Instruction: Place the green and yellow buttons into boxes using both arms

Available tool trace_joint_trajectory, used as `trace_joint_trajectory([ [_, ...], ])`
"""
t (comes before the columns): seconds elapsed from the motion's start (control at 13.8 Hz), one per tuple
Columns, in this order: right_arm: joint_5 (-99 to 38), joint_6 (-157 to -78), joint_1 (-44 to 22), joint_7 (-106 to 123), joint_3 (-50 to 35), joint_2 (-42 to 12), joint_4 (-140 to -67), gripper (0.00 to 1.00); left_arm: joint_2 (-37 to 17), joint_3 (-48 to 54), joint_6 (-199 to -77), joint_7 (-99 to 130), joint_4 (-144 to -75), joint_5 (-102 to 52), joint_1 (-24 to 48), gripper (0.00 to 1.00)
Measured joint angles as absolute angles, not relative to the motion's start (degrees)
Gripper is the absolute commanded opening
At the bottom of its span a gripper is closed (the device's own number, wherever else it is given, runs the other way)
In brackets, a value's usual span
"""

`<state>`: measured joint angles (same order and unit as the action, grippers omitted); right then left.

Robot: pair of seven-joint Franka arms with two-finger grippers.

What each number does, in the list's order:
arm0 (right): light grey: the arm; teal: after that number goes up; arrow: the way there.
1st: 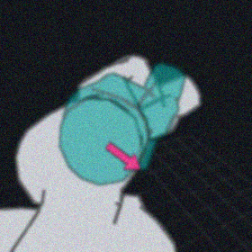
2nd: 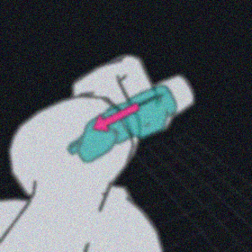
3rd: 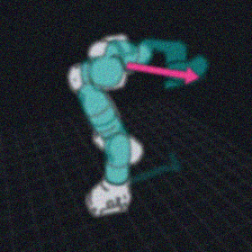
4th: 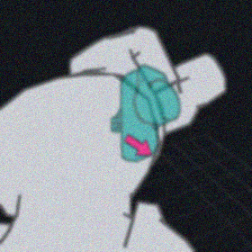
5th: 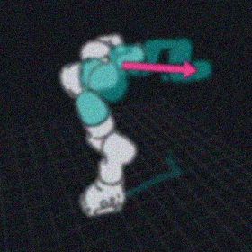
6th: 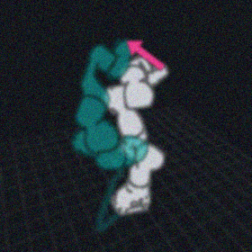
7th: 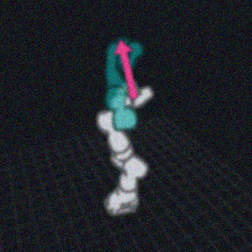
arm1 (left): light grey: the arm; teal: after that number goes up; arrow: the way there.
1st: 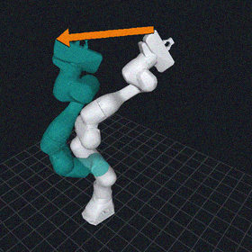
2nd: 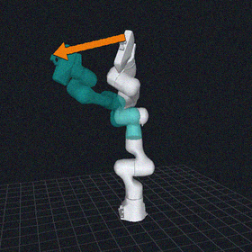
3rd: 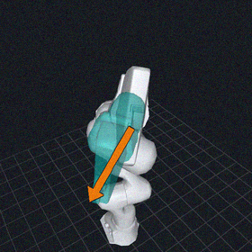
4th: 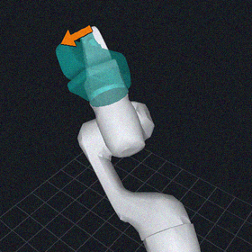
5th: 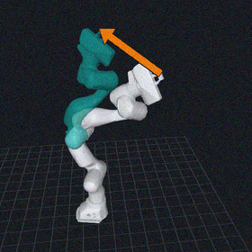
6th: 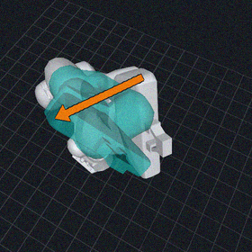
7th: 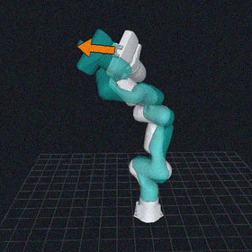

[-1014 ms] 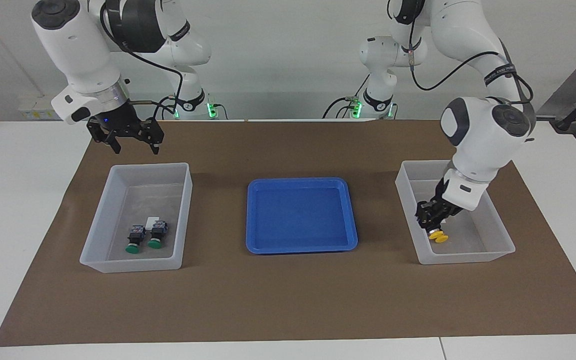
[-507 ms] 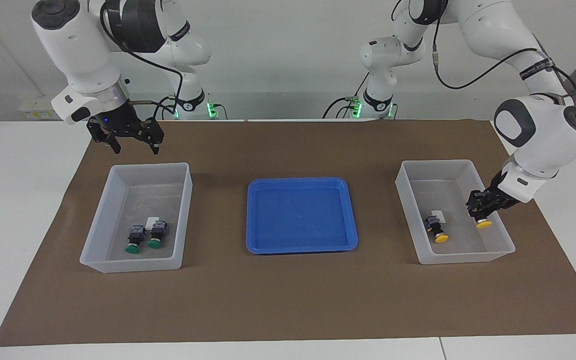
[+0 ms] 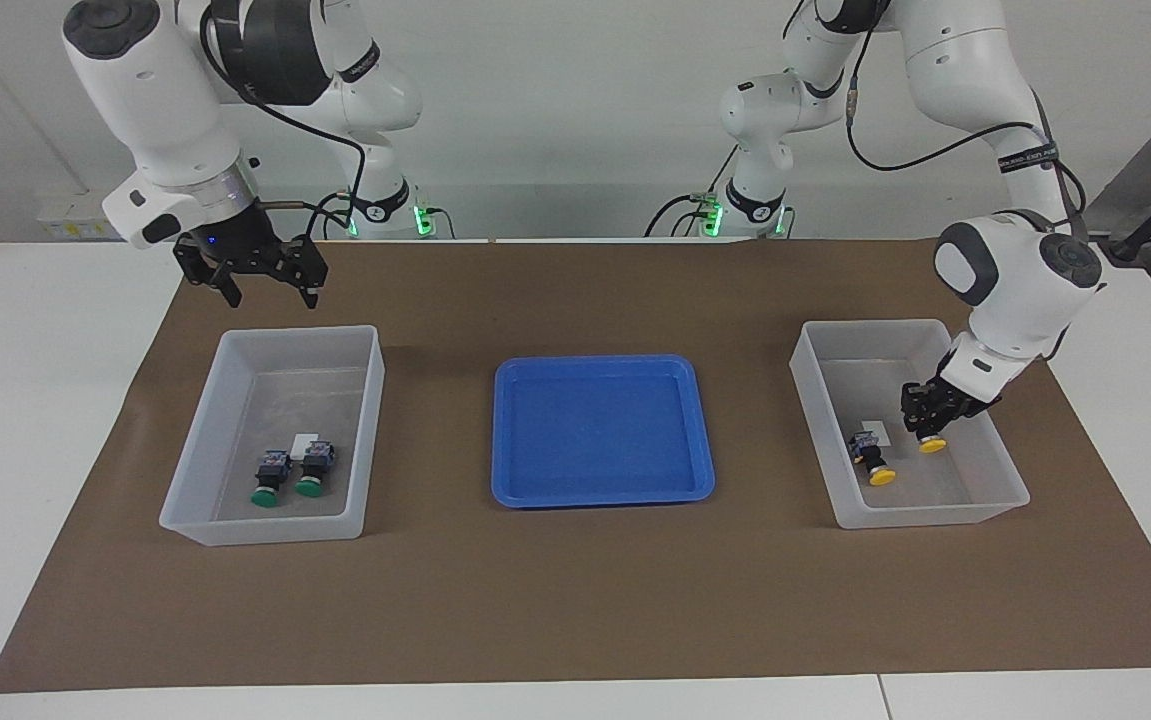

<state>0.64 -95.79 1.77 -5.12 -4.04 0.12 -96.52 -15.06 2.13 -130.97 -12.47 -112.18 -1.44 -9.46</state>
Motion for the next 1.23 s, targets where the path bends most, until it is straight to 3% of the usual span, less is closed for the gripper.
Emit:
trace_joint_trajectory([
  [0.07,0.6,-95.8,1.8,-5.1,-4.0,0.1,-96.5,1.00,-15.0,2.1,-131.0,-12.5,-112.2,-1.4,-9.5,0.71],
  [0.22,0.6,-95.8,1.8,-5.1,-4.0,0.1,-96.5,1.00,-14.8,2.1,-131.0,-12.5,-112.2,-1.4,-9.5,0.85],
  [0.58,0.6,-95.8,1.8,-5.1,-4.0,0.1,-96.5,1.00,-14.2,2.3,-126.5,-12.7,-107.7,0.4,-9.3,0.86],
  [1.23,0.6,-95.8,1.8,-5.1,-4.0,0.1,-96.5,1.00,-14.3,3.1,-93.2,-7.5,-82.4,0.8,-2.6,0.85],
])
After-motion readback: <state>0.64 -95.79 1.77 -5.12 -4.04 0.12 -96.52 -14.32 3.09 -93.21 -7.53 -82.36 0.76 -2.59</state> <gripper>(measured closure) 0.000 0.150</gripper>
